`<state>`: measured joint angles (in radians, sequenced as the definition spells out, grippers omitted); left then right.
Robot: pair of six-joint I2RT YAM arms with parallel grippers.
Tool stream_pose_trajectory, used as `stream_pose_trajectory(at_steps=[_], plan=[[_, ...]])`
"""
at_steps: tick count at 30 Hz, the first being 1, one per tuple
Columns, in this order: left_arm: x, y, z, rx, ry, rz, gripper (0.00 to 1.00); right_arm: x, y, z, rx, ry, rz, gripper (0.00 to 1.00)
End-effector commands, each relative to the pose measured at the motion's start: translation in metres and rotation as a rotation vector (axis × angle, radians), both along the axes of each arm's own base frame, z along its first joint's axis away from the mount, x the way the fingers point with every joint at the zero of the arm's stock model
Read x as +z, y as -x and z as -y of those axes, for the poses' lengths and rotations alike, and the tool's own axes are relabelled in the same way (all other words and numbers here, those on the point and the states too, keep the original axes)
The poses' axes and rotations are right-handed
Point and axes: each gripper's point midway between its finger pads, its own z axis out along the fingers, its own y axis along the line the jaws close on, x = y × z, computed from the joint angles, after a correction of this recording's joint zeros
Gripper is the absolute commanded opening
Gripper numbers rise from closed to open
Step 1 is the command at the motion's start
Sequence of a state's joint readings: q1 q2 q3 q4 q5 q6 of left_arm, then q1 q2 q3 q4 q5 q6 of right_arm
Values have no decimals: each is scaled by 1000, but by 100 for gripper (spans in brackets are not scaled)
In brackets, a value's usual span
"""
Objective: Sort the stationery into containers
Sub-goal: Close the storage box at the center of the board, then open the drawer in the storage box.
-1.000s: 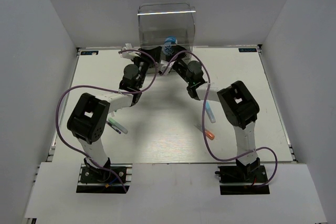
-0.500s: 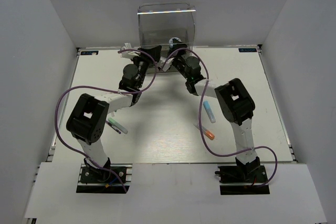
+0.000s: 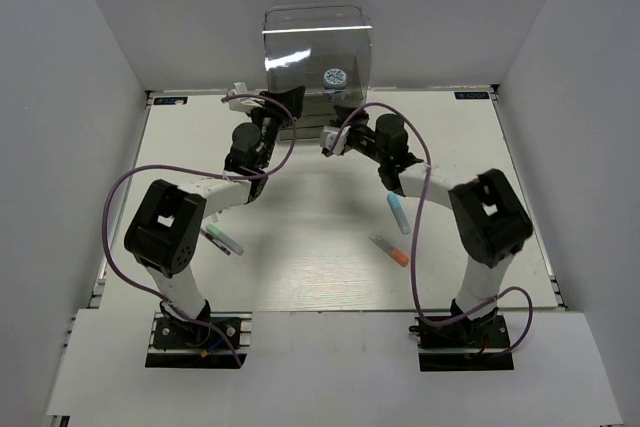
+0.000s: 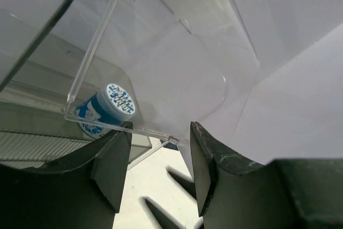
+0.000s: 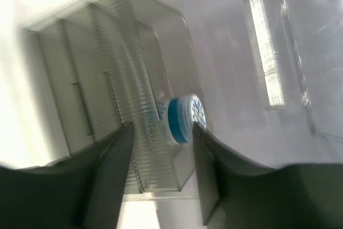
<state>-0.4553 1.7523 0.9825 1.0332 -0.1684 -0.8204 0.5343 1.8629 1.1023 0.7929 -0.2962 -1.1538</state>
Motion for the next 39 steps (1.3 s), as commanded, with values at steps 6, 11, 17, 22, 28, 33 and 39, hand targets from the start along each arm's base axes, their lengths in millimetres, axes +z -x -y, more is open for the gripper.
stream_pose_trajectory(at_steps=[6,11,17,22,28,33,39], plan=[[-7,15,-3,-21,8,-44,53,-12,78,16,130,-47,-345,10],[-52,14,4,-39,-7,-190,44,-23,76,41,-49,-164,-626,63],[-95,3,19,-60,-36,-340,56,-31,74,65,-183,-268,-758,70],[-131,-16,34,-76,-52,-441,66,-51,81,79,-225,-299,-940,31],[-154,-35,38,-41,0,-494,74,-59,101,82,-168,-299,-1055,9],[-168,-48,34,21,72,-520,74,-61,103,89,-173,-303,-1055,10],[-156,-61,30,37,143,-460,70,-67,107,96,-180,-296,-1063,10]])
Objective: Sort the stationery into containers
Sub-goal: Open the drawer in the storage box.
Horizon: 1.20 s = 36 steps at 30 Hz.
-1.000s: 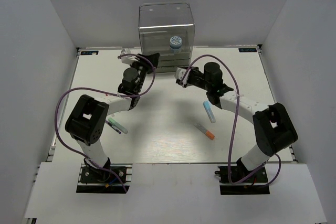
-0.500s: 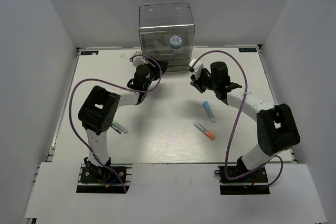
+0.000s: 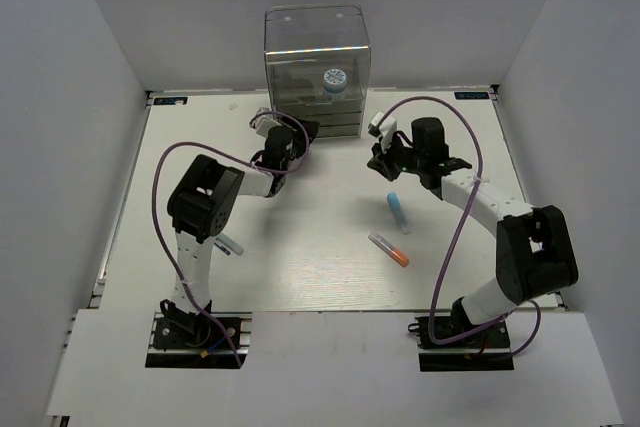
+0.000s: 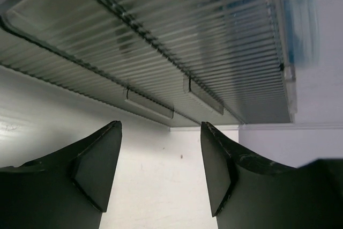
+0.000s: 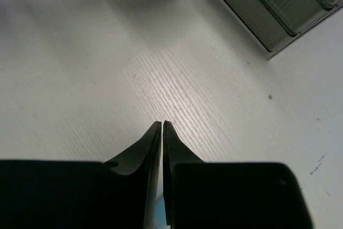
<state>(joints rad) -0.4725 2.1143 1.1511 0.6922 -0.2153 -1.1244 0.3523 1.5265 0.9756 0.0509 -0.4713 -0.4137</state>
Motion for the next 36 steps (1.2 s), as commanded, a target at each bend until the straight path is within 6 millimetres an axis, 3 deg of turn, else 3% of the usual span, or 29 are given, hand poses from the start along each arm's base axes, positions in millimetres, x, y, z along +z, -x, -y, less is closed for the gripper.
stream_pose_trajectory(at_steps=[1,5,11,19,27,31,36], plan=[[46,-18,-1,43,78,106,70,7,7,4,8,-20,3,10],[53,-16,-1,47,135,149,63,0,10,8,5,-10,-7,10],[43,-14,-2,52,166,137,59,-5,13,10,8,-3,-10,10],[31,-24,-6,85,196,117,43,-6,14,13,1,2,-8,10],[38,-33,-5,104,229,146,33,-9,20,18,0,9,-12,10],[50,-32,-4,91,255,191,34,-11,22,19,7,19,-10,10],[48,-14,-1,58,267,186,39,-17,25,22,5,26,-18,10]])
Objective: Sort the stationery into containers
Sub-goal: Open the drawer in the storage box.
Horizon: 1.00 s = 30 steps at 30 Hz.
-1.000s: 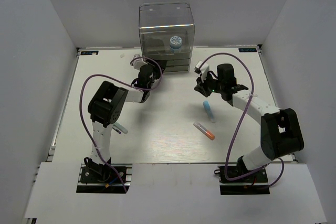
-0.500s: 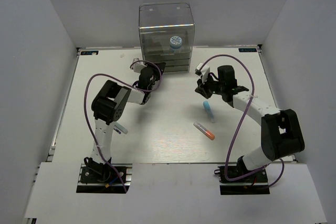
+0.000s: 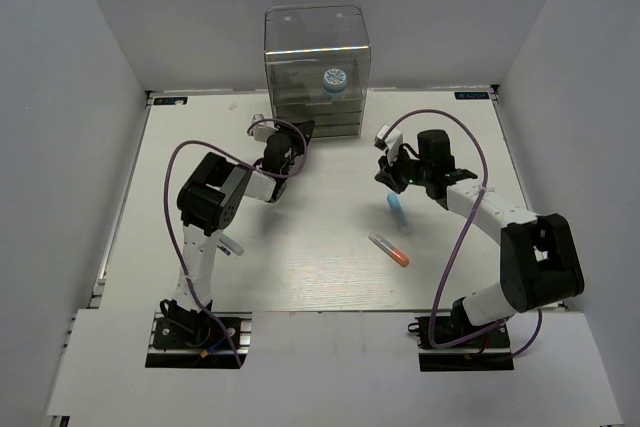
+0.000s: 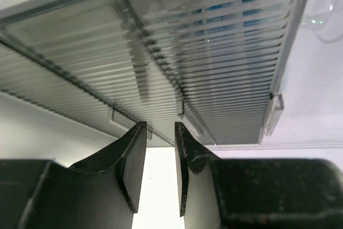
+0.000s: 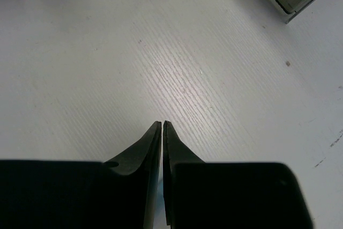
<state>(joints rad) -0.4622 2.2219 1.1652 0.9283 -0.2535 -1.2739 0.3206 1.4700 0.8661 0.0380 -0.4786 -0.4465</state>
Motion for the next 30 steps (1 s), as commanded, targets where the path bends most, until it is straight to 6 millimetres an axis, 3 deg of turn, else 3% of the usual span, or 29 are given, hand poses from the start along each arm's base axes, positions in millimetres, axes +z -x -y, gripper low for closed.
stream_pose_trajectory(at_steps=[1,2,8,14,23,30], plan=[[34,9,0,-6,57,85,39,6,5,0,16,-8,18,10],[42,12,6,-24,65,100,40,6,6,0,19,-9,18,10],[40,16,4,-24,68,105,40,4,7,0,26,-8,13,12],[58,10,9,-35,92,153,40,4,7,1,24,-5,19,12],[66,-1,10,-34,101,174,44,1,9,1,33,5,21,19],[55,-12,8,-24,78,127,44,3,8,3,28,2,27,20]])
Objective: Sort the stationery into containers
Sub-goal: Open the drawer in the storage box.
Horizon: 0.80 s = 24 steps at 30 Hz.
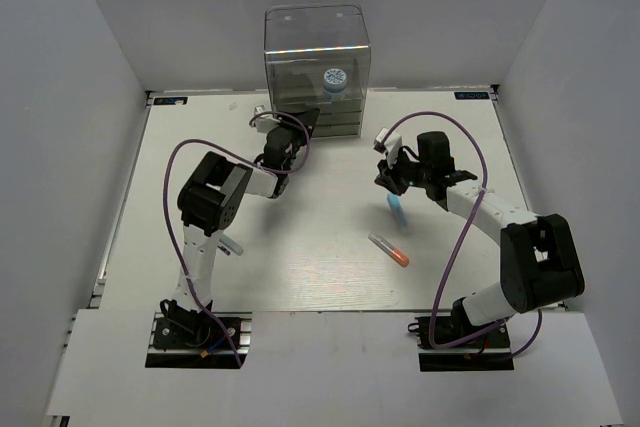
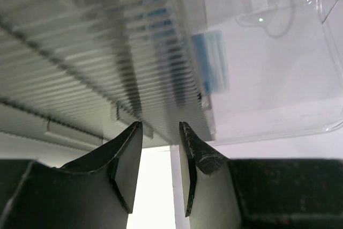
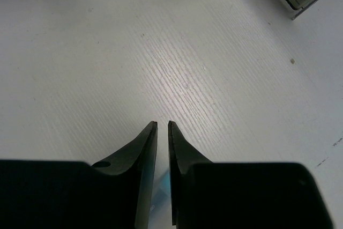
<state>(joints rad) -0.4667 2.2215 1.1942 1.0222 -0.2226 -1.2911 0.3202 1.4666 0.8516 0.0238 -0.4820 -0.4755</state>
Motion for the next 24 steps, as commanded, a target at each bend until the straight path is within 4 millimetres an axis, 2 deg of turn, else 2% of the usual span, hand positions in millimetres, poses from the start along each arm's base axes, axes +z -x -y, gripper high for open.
stream_pose_trajectory(at_steps=[1,8,9,11,15,16,24], plan=[[18,-11,-2,11,3,15,44,9,3,1,9,-18,29,20],[6,-15,1,11,-12,-35,48,10,2,2,7,-12,37,20],[0,-12,1,0,-20,-51,48,11,1,2,6,-14,37,20],[6,-8,1,-9,-16,-42,49,9,3,2,5,-12,33,20],[-9,2,-4,-9,-31,-73,51,9,3,1,9,-18,32,20],[-4,2,-4,-9,-27,-65,51,10,3,1,9,-19,31,20],[-9,2,-4,-9,-36,-83,49,11,3,1,11,-21,37,20]])
